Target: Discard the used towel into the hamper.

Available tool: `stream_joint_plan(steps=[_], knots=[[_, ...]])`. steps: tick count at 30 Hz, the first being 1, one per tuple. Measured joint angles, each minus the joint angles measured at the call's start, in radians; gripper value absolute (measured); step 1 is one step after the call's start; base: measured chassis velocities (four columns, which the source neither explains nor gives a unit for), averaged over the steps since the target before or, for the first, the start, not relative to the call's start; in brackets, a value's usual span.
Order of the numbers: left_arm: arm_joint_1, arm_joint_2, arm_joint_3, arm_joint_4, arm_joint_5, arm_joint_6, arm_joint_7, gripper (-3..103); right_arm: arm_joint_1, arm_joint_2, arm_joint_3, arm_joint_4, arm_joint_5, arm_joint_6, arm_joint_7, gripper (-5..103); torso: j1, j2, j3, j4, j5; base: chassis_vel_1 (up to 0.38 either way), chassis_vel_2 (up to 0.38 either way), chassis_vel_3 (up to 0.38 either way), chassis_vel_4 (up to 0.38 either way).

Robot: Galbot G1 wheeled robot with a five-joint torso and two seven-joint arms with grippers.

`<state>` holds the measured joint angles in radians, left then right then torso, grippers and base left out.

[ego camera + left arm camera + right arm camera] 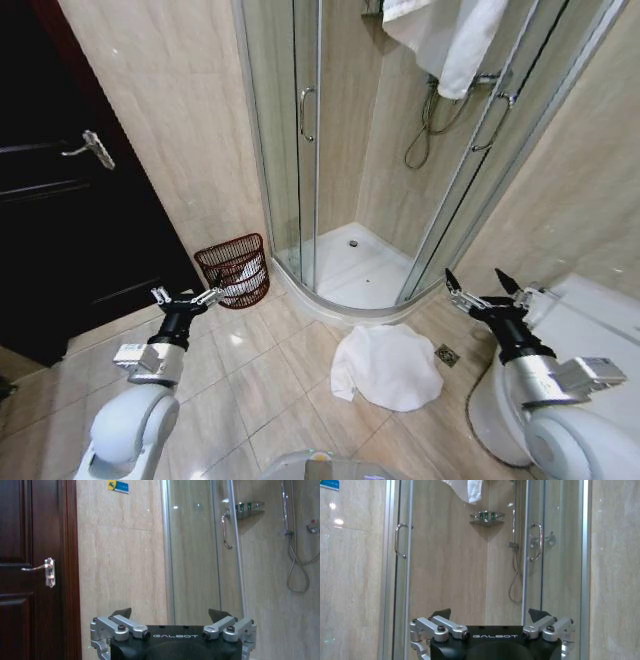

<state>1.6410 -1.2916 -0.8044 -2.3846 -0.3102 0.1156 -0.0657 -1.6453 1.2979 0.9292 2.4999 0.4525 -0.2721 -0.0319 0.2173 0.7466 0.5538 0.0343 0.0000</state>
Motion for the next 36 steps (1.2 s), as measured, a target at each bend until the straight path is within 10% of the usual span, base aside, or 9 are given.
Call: stream_joint_plan(steps=[36], knots=[[-0.002, 0.011, 0.004, -0.011, 0.012, 0.000, 0.004, 100, 0.003, 0.051, -0.004, 0.000, -0.005, -0.005, -0.007, 100, 0.074, 0.165, 0.092, -0.0001, 0.0000, 0.000, 0.000, 0.000, 0.000]])
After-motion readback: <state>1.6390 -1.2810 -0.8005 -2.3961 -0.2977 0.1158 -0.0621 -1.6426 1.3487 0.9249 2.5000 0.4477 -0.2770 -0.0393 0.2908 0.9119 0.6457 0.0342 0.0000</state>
